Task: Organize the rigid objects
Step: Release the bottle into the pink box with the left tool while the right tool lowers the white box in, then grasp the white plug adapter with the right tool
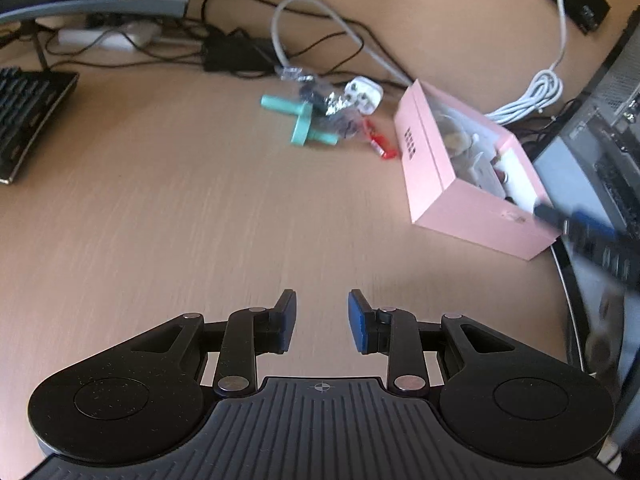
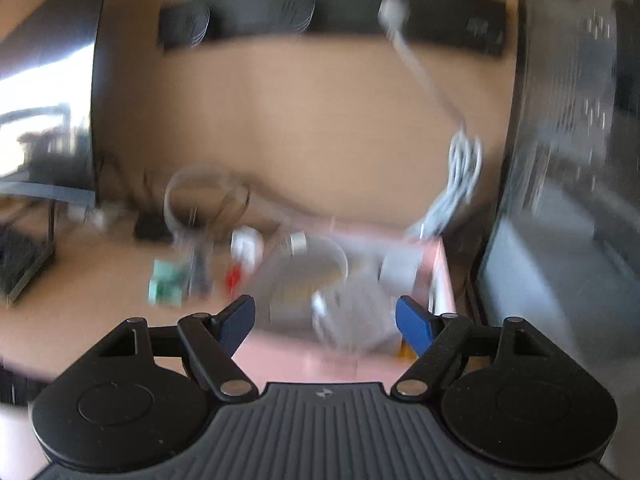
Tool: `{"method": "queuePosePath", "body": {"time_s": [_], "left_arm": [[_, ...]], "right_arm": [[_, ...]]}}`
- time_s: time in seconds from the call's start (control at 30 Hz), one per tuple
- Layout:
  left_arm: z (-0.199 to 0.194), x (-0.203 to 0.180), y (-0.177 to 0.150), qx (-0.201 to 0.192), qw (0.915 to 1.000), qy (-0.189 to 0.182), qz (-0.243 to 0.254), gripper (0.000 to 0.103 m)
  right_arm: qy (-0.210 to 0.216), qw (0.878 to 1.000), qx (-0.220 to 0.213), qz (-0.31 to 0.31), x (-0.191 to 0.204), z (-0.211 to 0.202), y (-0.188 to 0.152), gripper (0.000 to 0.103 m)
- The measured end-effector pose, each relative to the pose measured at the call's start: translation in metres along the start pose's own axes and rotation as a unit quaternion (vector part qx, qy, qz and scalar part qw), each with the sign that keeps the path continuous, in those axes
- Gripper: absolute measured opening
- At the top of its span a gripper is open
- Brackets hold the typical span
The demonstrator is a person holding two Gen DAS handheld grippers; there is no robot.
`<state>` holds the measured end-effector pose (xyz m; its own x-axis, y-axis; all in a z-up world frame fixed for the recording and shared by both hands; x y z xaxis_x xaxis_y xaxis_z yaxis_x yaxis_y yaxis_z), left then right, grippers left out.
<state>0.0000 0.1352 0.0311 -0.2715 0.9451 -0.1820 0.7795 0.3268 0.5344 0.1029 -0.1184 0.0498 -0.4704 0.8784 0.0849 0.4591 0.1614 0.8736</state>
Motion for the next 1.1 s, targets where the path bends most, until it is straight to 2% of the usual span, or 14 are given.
{"method": "queuePosePath", "body": {"time_s": [0.13,0.37,0.5,0.63,0.73,0.87,1.0,1.1], "left_arm": [[0.008,-0.005,0.008,0.001,1.0000,-0.004,0.001,0.031],[0.026,-0.019,0.051,-0.029,0.9995,0.006,0.011,0.031],[0.034,-0.024,0.097,-0.065,0.9977,0.019,0.011,0.031],[0.051,-0.051,0.149,-0.085,0.9950,-0.018,0.049,0.031],[0.081,-0.070,0.187,-0.088,0.9938,-0.031,0.061,0.031],[0.136,-0.088,0.224,-0.081,0.9948,-0.017,0.059,0.031],[0.175,-0.096,0.232,-0.067,0.9937,0.013,0.088,0.030],[0.180,-0.096,0.219,-0.049,0.9926,-0.016,0.110,0.030]], "right_arm": [[0.009,0.999,0.045,0.019,-0.001,-0.003,-0.027,0.078],[-0.010,0.997,0.069,0.033,-0.003,-0.019,-0.037,0.078],[-0.012,0.995,0.089,0.045,-0.002,-0.023,-0.045,0.078],[-0.019,0.993,0.113,0.042,0.000,-0.022,-0.056,0.078],[-0.022,0.991,0.126,0.048,-0.002,-0.022,-0.061,0.078],[-0.041,0.989,0.134,0.037,-0.002,-0.025,-0.067,0.078],[-0.063,0.987,0.146,0.027,-0.006,-0.031,-0.077,0.078],[-0.074,0.984,0.156,0.034,-0.013,-0.035,-0.085,0.078]]}}
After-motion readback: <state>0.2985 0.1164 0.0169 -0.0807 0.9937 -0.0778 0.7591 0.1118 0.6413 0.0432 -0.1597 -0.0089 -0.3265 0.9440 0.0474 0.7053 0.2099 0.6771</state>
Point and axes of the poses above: each gripper's, at about its wrist camera, not at the fingertips, and z roughly the way its jaws point, x to its left, y to its top, the point moved 4 cm from there along z, roughly the way its jaws point, and after that the axes turned 8 degrees about y, right-handed, at the moved point
